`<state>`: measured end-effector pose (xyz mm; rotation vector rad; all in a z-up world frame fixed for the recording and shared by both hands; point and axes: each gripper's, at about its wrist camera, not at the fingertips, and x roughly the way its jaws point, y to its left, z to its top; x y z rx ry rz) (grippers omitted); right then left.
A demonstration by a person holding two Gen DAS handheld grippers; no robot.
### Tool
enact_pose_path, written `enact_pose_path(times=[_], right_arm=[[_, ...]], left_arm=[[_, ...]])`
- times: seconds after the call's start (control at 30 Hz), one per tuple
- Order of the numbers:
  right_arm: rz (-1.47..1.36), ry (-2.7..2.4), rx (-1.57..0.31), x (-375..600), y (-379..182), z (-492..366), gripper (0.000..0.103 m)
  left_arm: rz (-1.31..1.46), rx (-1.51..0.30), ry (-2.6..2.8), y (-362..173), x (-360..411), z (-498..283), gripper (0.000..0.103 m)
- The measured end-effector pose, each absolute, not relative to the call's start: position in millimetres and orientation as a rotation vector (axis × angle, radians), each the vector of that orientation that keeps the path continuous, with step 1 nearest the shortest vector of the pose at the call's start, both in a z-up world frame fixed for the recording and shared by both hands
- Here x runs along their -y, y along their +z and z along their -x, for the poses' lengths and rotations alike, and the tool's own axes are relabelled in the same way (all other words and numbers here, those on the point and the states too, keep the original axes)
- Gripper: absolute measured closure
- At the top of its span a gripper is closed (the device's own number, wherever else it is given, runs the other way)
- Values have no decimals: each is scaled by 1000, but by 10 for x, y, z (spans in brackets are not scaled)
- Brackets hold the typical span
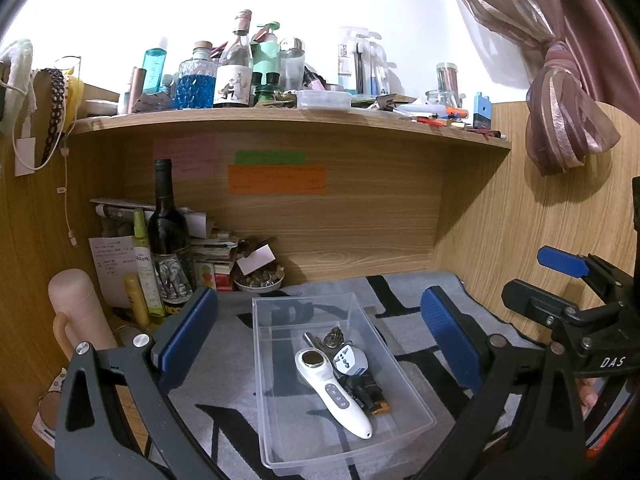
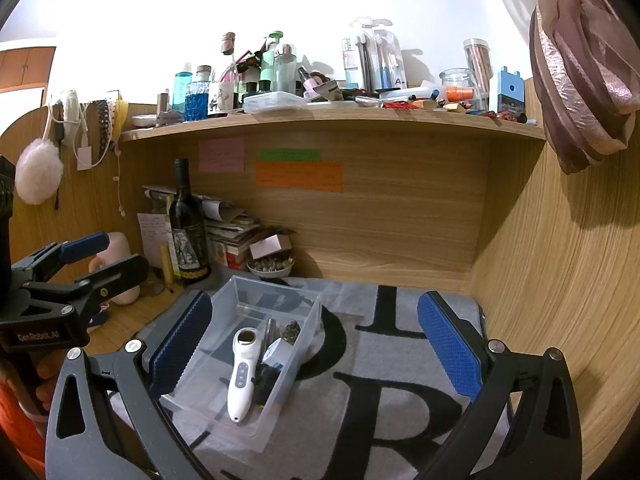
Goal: Organize rigid objects
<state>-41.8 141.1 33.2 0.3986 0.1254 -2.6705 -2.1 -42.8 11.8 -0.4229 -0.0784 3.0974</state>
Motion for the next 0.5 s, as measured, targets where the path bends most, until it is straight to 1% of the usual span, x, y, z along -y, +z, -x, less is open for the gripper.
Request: enact_pose_path(times=[0.5], right_arm=[[-394,-2664,-134,-1413,339,423,0]], left_arm=[[417,77,3100,118,421,43,0]])
